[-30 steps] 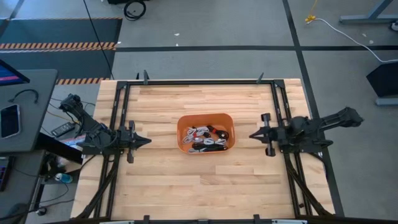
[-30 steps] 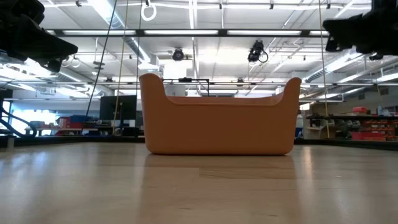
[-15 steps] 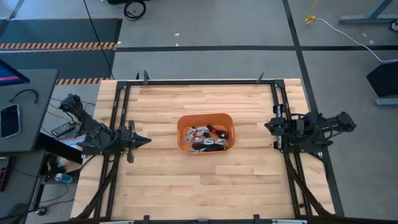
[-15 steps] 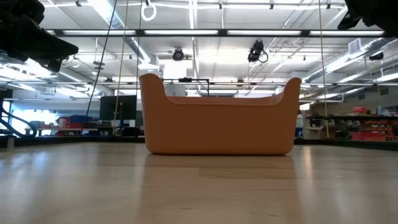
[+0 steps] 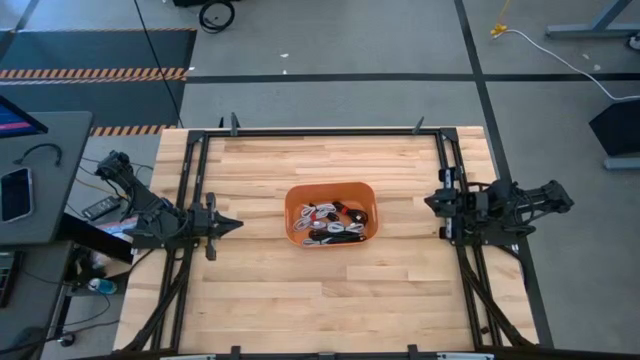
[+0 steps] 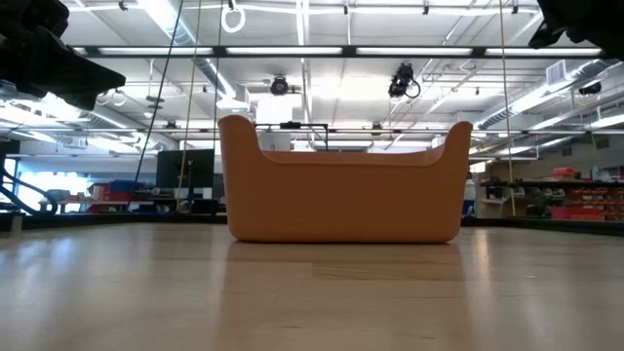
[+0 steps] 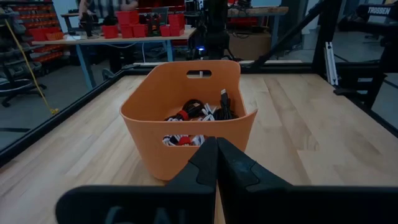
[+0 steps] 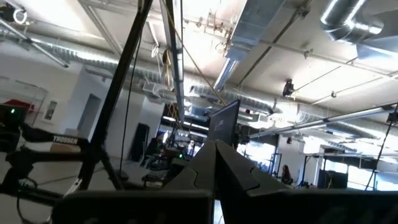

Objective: Pick and place USB-C Cables
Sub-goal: Return to Home Position

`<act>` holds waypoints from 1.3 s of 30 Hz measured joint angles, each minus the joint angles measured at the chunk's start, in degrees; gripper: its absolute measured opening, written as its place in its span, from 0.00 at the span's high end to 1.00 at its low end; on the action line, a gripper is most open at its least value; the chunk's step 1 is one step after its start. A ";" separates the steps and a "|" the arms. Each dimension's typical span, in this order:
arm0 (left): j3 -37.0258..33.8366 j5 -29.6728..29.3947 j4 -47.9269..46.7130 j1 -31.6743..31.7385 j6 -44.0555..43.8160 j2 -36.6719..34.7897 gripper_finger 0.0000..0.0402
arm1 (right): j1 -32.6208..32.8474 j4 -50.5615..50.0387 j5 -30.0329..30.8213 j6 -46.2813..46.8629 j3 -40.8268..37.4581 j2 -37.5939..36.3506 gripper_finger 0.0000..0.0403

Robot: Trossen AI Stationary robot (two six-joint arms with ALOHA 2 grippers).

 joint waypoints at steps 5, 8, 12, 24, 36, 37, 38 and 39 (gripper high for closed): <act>0.00 0.00 0.02 -0.01 -0.30 0.00 0.98 | 0.00 -4.00 0.00 0.00 0.00 0.07 0.96; 0.00 0.00 0.02 0.00 -0.31 0.00 0.98 | 0.00 -4.08 0.00 0.00 0.00 0.07 0.96; 0.00 0.00 0.02 0.00 -0.32 0.00 0.98 | 0.00 -4.07 0.00 0.00 0.00 0.04 0.96; 0.00 0.00 0.00 0.00 -0.34 0.00 0.98 | -0.04 -2.06 1.25 -6.37 -0.01 0.02 0.96; 0.00 0.00 -0.11 -0.01 2.32 0.00 0.98 | 0.04 7.07 2.48 23.23 -0.02 0.02 0.96; 0.00 0.00 -0.09 0.00 2.52 0.00 0.98 | 0.04 7.89 2.51 25.88 -0.02 0.02 0.96; 0.00 0.00 -0.07 0.00 2.51 0.00 0.98 | 0.05 8.47 2.51 26.71 -0.02 0.02 0.96; 0.00 0.00 -0.07 -0.01 2.50 0.00 0.98 | 0.04 8.99 2.49 26.77 -0.02 0.02 0.96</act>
